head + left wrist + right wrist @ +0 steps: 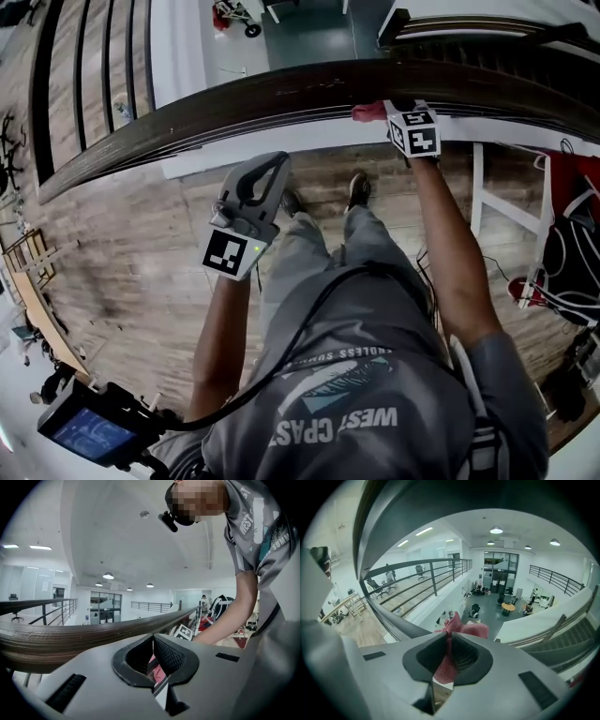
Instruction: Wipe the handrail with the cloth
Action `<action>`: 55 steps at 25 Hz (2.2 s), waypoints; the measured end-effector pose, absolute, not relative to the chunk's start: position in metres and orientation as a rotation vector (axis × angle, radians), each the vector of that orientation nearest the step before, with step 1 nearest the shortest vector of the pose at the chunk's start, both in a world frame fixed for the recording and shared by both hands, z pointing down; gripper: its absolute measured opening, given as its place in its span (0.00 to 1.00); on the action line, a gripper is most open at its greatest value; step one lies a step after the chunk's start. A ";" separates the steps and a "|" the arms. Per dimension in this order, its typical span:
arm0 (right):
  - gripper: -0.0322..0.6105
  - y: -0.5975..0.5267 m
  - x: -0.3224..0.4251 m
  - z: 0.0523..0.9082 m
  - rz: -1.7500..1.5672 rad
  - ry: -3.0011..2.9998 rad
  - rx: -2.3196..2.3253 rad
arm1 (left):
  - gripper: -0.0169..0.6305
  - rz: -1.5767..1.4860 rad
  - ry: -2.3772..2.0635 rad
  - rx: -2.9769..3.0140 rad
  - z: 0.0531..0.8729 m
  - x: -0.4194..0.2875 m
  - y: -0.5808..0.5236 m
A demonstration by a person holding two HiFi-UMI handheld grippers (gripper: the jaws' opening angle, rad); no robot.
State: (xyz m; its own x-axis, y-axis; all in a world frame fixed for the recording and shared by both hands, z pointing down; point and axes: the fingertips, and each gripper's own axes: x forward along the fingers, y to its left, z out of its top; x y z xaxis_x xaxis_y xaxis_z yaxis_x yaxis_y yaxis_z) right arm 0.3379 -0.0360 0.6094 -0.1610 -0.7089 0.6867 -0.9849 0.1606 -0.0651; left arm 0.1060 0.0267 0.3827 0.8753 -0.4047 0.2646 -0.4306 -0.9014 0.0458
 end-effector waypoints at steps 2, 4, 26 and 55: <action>0.10 -0.025 0.379 0.611 0.720 -1.896 1.645 | 0.04 0.381 -0.668 2.960 0.383 0.119 0.027; 0.10 -0.019 0.404 0.607 0.715 -1.868 1.649 | 0.04 0.328 -0.698 2.949 0.383 0.132 0.029; 0.10 -0.030 0.342 0.607 0.730 -1.905 1.623 | 0.04 0.337 -0.599 2.915 0.379 0.133 0.029; 0.10 -0.005 0.373 0.607 0.727 -1.992 1.578 | 0.04 0.386 -0.448 3.007 0.372 0.218 0.065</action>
State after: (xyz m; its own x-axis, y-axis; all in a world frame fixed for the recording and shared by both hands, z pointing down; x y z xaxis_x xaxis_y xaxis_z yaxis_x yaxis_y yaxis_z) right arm 0.3726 -0.0045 0.6071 -0.2088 -0.7134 0.6689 -0.9766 0.1885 -0.1037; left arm 0.2182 0.0649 0.3724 0.9257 -0.2767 0.2580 -0.2961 -0.9544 0.0388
